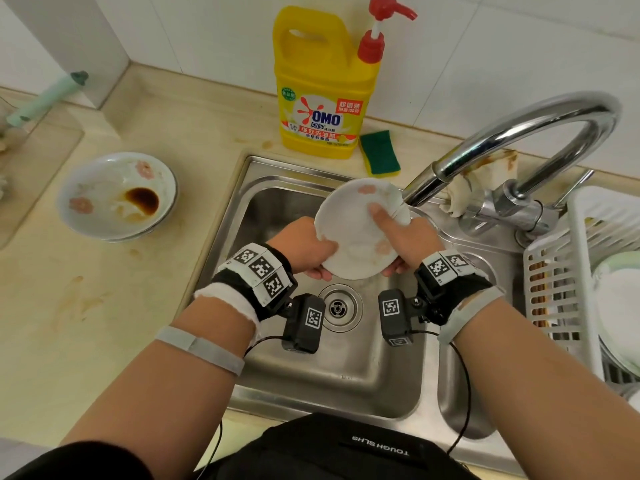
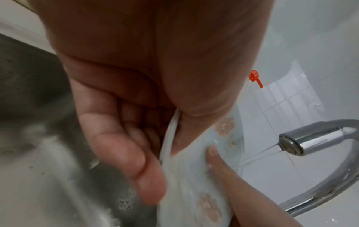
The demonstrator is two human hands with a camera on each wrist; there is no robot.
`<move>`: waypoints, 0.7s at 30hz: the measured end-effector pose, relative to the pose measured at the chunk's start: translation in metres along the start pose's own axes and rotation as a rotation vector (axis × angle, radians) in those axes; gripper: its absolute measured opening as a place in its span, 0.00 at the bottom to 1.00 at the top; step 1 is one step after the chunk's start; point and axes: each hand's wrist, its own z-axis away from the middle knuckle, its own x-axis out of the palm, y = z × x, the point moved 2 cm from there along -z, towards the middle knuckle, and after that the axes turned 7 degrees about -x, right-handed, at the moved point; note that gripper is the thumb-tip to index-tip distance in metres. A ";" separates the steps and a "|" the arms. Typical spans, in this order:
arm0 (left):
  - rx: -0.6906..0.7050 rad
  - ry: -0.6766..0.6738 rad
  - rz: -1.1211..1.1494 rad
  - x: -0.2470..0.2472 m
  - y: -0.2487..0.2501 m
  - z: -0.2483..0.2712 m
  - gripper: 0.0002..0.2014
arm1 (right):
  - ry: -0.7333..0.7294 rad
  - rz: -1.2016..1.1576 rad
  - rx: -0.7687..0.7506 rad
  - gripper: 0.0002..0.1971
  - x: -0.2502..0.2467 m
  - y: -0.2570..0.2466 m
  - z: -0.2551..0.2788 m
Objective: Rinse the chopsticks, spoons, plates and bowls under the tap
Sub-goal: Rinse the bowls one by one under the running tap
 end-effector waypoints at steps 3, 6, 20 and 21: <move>-0.007 0.013 -0.055 -0.001 -0.001 -0.003 0.14 | 0.015 0.018 -0.009 0.37 0.004 0.005 0.001; -0.002 0.094 -0.028 -0.002 -0.006 -0.006 0.12 | 0.068 0.012 -0.081 0.34 0.003 0.008 0.001; -0.032 -0.063 0.406 0.022 -0.005 -0.004 0.14 | -0.039 -0.332 0.028 0.21 0.032 0.029 0.004; -0.030 -0.066 0.382 0.020 -0.006 -0.003 0.13 | -0.040 -0.287 0.023 0.22 0.028 0.027 0.004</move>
